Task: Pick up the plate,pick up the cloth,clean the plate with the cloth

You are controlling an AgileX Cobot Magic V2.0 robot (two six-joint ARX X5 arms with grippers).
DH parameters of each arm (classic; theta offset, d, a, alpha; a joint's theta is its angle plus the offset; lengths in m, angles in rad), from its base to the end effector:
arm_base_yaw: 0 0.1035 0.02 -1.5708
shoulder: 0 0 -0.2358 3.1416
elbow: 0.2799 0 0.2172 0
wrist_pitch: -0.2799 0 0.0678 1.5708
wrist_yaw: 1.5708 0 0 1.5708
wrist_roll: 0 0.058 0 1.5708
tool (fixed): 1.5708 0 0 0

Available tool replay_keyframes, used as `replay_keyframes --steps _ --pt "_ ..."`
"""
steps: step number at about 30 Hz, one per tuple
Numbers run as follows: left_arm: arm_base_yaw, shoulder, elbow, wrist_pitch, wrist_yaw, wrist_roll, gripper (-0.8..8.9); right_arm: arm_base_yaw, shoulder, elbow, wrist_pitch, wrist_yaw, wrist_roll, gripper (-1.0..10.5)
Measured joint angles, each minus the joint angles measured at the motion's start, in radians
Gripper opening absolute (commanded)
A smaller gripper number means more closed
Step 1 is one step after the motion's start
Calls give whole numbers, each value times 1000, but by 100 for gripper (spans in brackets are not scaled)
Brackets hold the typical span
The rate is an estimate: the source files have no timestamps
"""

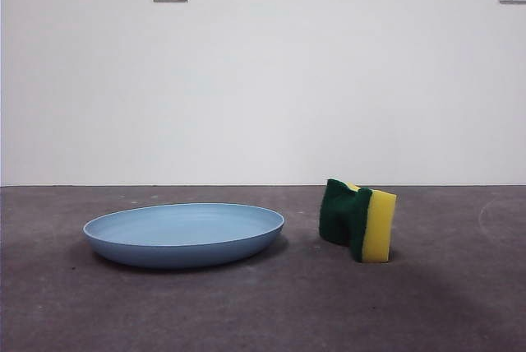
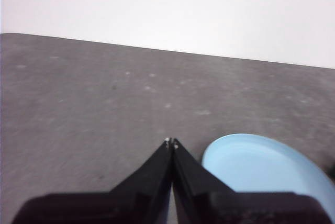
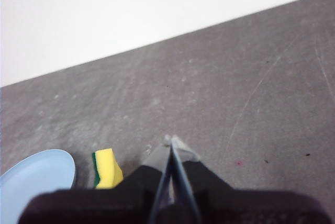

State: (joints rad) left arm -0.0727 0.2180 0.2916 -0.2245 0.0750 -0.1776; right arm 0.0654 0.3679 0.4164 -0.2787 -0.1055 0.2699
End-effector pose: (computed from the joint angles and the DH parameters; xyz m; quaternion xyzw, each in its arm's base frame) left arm 0.1171 -0.0129 0.2108 -0.0883 0.0816 -0.0666 0.9905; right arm 0.1271 0.0144 0.2297 0.1354 0.1252 0.0686 0.9805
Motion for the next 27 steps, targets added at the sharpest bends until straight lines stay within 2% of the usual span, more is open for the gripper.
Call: replay_keyframes --steps 2,7,12,16,17,21,23,27 --pt "0 63 55 -3 29 0 -6 0 70 76 -53 -12 -5 -9" --pt "0 241 201 -52 119 6 -6 0 253 270 -205 -125 -57 -7" --pt "0 428 353 -190 227 50 -6 0 432 448 -384 -296 -139 0" --pt "0 563 450 -332 267 71 3 0 533 520 -461 -385 -198 12" --pt "0 592 467 -363 269 77 28 0 549 525 -461 -399 -209 51" --pt "0 659 483 -394 270 84 364 0 578 528 -463 -415 -229 336" --pt "0 679 483 -395 270 84 377 0 581 529 -463 -415 -230 404" --pt "0 723 483 -386 292 72 377 0 581 530 -463 -415 -230 409"
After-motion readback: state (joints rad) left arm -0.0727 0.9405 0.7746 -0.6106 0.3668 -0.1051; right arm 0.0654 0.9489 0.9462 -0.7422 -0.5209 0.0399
